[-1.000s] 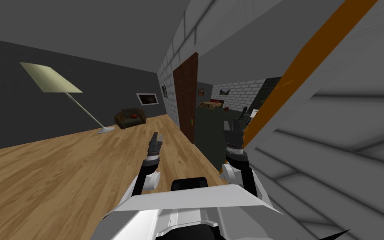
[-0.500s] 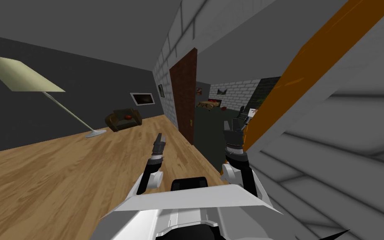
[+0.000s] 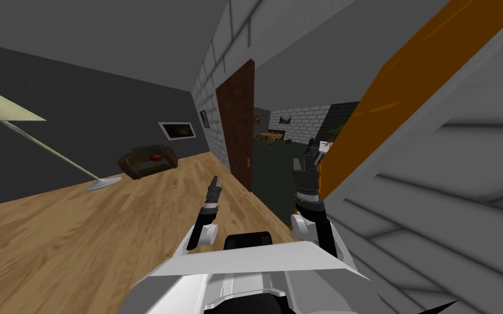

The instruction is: Push the door open

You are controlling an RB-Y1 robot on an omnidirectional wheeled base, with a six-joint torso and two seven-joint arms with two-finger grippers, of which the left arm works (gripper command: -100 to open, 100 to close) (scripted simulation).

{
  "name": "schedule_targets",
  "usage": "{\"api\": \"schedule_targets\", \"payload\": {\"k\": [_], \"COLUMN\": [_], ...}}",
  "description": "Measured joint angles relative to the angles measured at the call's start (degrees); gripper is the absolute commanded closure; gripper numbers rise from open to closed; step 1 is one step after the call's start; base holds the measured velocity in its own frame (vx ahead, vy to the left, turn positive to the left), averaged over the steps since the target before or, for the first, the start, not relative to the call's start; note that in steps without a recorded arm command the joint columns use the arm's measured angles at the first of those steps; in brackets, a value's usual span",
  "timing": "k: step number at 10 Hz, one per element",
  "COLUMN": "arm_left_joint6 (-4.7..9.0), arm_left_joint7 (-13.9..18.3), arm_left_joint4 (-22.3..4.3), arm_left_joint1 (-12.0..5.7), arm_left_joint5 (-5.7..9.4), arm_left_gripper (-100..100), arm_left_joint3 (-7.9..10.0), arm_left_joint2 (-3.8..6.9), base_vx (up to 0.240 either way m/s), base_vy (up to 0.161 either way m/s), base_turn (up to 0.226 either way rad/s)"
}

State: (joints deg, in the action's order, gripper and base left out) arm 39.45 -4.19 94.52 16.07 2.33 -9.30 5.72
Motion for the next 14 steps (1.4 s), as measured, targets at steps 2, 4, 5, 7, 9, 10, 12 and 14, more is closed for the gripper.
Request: {"api": "schedule_targets", "payload": {"k": [2, 4, 5, 7, 9, 10, 12, 14], "arm_left_joint6": [0.05, 0.31, 0.32, 0.58, 1.21, 1.07, 1.35, 1.48], "arm_left_joint7": [0.2, 0.2, 0.3, 0.4, 0.5, 0.5, 0.6, 0.7], "arm_left_joint4": [-2.3, -4.9, -6.0, -8.0, -11.0, -11.9, -14.3, -16.4], "arm_left_joint1": [-0.99, -2.24, -2.90, -3.60, -4.90, -5.52, -6.54, -7.47], "arm_left_joint5": [0.60, 1.08, 1.36, 1.80, 2.33, 2.56, 3.04, 3.54], "arm_left_gripper": [-100, -100, -100, -100, -100, -100, -100, -100], "arm_left_joint3": [-1.06, -1.95, -2.33, -3.32, -4.11, -4.55, -5.47, -6.34], "arm_left_joint2": [0.22, 0.19, 0.28, 0.29, 0.40, 0.32, 0.31, 0.39], "base_vx": [0.100, 0.085, 0.086, 0.080, 0.084, 0.087, 0.084, 0.079], "base_vy": [0.049, 0.047, 0.061, 0.050, 0.061, 0.062, 0.057, 0.056], "base_turn": [-0.086, -0.096, -0.106, -0.101, -0.097, -0.106, -0.101, -0.102]}}
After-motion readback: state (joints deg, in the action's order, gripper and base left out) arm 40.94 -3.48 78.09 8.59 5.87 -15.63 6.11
